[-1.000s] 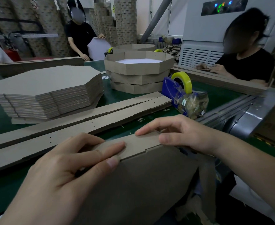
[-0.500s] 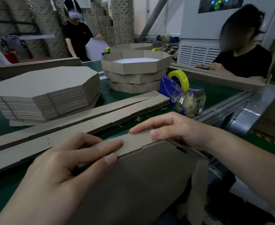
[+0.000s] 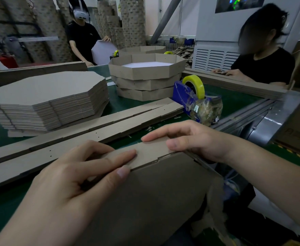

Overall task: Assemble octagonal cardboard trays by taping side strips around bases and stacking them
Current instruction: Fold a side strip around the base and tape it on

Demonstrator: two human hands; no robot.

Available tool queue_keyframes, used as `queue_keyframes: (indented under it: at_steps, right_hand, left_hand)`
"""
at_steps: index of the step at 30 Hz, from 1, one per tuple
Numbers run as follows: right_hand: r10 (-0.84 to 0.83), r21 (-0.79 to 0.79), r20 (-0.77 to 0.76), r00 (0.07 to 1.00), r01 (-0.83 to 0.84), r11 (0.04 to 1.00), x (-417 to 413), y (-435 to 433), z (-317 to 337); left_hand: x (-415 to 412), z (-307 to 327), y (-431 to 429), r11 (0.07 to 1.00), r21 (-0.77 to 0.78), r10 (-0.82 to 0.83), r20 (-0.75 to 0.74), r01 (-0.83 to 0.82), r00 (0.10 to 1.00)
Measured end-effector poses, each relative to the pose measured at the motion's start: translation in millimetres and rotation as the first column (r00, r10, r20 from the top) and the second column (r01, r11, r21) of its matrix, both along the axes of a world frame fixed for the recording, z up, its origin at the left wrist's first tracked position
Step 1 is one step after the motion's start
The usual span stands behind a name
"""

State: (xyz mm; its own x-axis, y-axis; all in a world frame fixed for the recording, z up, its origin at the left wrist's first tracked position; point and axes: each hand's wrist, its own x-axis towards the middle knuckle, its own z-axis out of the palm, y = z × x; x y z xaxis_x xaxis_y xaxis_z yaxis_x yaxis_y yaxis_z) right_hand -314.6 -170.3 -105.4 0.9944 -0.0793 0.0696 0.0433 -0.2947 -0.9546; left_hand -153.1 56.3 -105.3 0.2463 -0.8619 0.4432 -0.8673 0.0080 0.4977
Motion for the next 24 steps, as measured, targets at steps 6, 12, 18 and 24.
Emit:
queue_keyframes:
  at_steps: [6, 12, 18, 24]
  right_hand:
    - [0.044, 0.124, -0.023, 0.999, -0.041, 0.991, 8.9, -4.0, -1.9]
    - [0.027, -0.045, -0.039, 0.999, -0.028, 0.999, 5.5, -6.6, -1.1]
    - [-0.024, -0.248, -0.026, 0.999, 0.017, 0.969, -6.0, -4.1, -0.7]
    - [-0.039, -0.362, 0.075, 0.996, 0.063, 0.93, -12.0, 1.2, -4.3]
  left_hand:
    - [-1.1, 0.1, -0.8, 1.0, -0.01, 0.015, 0.003, -0.015, 1.0]
    - [0.3, 0.1, -1.4, 1.0, 0.001, -0.002, 0.029, 0.002, 1.0]
    - [3.0, 1.6, -1.5, 0.999, 0.038, -0.041, 0.14, 0.036, 0.989]
    - [0.1, 4.0, 0.0, 0.998, 0.033, -0.063, 0.216, 0.057, 0.974]
